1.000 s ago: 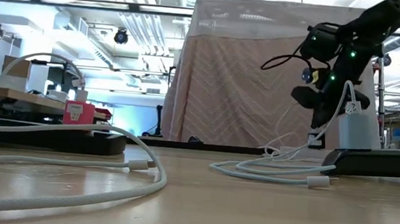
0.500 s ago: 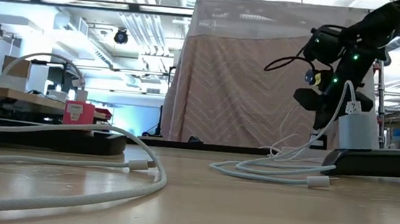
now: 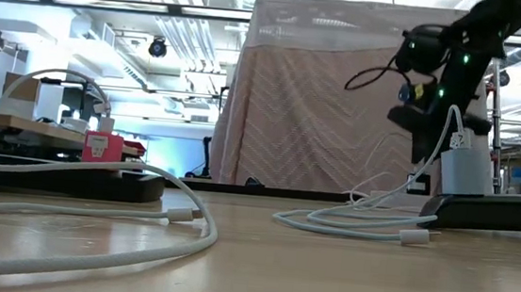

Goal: Insert USB
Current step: Insert the black charger adapter into the white outlet extension, then return to Home Position

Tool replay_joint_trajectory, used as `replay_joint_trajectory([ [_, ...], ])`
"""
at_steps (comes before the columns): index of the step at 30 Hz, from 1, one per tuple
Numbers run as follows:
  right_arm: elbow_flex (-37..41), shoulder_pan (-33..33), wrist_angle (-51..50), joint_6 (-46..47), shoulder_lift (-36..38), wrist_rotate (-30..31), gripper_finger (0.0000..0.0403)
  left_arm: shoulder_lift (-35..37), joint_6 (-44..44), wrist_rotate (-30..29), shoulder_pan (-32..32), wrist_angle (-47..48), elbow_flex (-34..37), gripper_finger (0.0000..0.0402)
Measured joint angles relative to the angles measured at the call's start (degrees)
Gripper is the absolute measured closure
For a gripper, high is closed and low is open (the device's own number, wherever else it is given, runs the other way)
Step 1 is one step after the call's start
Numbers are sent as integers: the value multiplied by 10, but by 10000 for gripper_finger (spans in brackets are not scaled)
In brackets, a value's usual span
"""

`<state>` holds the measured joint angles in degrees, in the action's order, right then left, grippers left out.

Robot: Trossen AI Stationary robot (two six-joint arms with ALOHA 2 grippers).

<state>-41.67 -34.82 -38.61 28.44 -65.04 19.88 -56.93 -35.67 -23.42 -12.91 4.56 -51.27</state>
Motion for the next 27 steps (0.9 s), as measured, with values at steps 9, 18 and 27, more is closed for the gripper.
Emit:
replay_joint_trajectory([
  [9, -20, 51, -19, -25, 58, -41, 184, 0, 2, 0, 0, 2, 0, 247],
  [18, -20, 154, 14, 5, 76, -34, 167, 0, 23, 0, 0, 7, 0, 247],
  [27, -21, 278, 139, -100, 76, -69, 186, 0, 20, 0, 0, 15, 0, 247],
])
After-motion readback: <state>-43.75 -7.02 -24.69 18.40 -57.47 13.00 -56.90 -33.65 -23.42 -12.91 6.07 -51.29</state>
